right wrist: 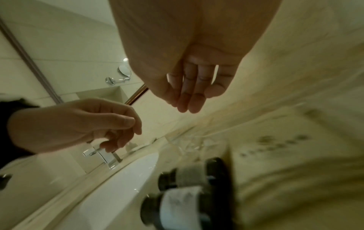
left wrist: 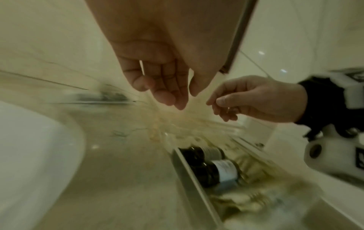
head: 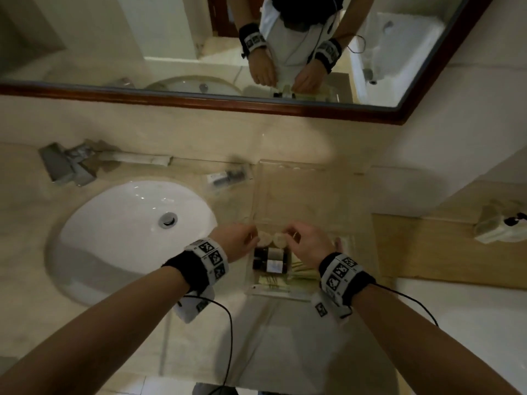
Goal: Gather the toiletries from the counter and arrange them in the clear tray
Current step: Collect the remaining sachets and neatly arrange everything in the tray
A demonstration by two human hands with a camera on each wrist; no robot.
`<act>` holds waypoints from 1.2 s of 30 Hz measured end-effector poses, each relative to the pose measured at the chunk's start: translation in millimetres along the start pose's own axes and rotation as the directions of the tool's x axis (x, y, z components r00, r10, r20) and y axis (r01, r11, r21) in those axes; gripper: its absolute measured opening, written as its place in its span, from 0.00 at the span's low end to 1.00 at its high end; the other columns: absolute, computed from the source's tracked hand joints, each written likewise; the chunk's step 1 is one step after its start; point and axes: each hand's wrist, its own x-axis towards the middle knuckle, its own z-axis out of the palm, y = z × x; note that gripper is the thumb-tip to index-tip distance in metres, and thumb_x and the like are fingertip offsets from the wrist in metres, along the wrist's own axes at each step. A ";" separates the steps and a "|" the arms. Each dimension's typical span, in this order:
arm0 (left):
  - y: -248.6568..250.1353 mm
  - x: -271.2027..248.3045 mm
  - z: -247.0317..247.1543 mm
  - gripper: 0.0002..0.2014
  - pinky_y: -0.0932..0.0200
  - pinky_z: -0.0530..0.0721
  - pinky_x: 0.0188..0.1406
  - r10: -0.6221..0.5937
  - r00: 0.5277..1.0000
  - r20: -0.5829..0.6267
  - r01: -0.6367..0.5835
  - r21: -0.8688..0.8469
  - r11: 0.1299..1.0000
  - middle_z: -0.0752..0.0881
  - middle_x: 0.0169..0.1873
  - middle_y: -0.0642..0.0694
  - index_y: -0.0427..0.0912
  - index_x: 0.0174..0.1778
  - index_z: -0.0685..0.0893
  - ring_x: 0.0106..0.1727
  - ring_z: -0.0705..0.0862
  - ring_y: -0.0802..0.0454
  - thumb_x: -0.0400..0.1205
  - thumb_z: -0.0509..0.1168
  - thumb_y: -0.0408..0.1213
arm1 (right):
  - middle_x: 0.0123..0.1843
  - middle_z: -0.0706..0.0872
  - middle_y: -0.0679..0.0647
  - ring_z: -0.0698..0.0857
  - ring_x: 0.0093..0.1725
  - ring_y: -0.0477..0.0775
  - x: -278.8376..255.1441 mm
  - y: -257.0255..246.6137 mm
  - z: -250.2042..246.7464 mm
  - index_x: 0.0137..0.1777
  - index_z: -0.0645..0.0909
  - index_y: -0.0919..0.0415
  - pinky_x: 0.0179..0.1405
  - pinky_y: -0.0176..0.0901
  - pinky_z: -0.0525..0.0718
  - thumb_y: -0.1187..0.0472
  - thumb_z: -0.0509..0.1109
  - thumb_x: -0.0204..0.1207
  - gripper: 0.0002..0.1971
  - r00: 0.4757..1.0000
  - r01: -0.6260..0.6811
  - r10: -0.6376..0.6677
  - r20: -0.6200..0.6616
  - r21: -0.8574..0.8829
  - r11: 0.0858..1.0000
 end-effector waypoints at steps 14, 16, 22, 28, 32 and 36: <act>-225.3 25.1 -52.0 0.15 0.53 0.79 0.59 -0.547 0.836 -0.049 0.486 -0.396 0.779 0.84 0.59 0.37 0.39 0.61 0.78 0.59 0.83 0.39 0.82 0.60 0.41 | 0.75 0.71 0.61 0.70 0.73 0.63 177.9 -121.2 65.8 0.74 0.67 0.61 0.70 0.55 0.72 0.62 0.60 0.79 0.22 0.997 -0.030 0.051 0.057 -0.329 0.944; -262.4 38.3 -63.5 0.18 0.52 0.78 0.61 -0.560 0.825 -0.073 0.505 -0.348 0.790 0.80 0.64 0.34 0.36 0.65 0.76 0.63 0.80 0.38 0.81 0.61 0.38 | 0.78 0.67 0.62 0.67 0.76 0.65 194.3 -127.2 75.0 0.77 0.62 0.61 0.73 0.57 0.69 0.62 0.62 0.79 0.26 0.993 -0.069 0.100 0.060 -0.386 0.920; -328.6 83.7 -92.9 0.22 0.43 0.74 0.69 -0.441 0.881 -0.170 0.447 0.000 0.894 0.69 0.72 0.35 0.37 0.72 0.70 0.72 0.69 0.36 0.82 0.60 0.36 | 0.74 0.70 0.62 0.68 0.73 0.64 217.3 -142.0 103.7 0.70 0.70 0.62 0.70 0.54 0.68 0.66 0.61 0.77 0.21 0.993 -0.120 0.121 -0.020 -0.338 0.933; -338.2 112.2 -93.6 0.21 0.42 0.66 0.72 -0.292 0.941 -0.171 0.324 0.201 0.924 0.67 0.76 0.38 0.37 0.73 0.70 0.76 0.64 0.37 0.82 0.55 0.29 | 0.75 0.69 0.58 0.65 0.76 0.61 226.4 -145.2 111.6 0.71 0.68 0.60 0.73 0.56 0.66 0.65 0.62 0.77 0.22 0.981 -0.191 0.192 -0.043 -0.425 0.885; -341.6 119.2 -90.0 0.18 0.44 0.67 0.71 -0.233 0.955 -0.182 0.275 0.261 0.925 0.69 0.74 0.37 0.36 0.71 0.70 0.74 0.67 0.38 0.85 0.49 0.31 | 0.74 0.70 0.57 0.66 0.74 0.61 228.4 -141.5 113.4 0.69 0.69 0.61 0.74 0.55 0.61 0.65 0.63 0.77 0.20 0.976 -0.217 0.181 -0.122 -0.476 0.852; -343.8 122.4 -90.2 0.17 0.45 0.69 0.69 -0.182 0.961 -0.207 0.235 0.272 0.933 0.73 0.71 0.35 0.35 0.68 0.73 0.72 0.71 0.38 0.86 0.49 0.34 | 0.75 0.70 0.57 0.66 0.74 0.62 227.7 -135.8 113.7 0.71 0.68 0.60 0.75 0.57 0.61 0.67 0.63 0.74 0.24 0.979 -0.200 0.146 -0.142 -0.532 0.823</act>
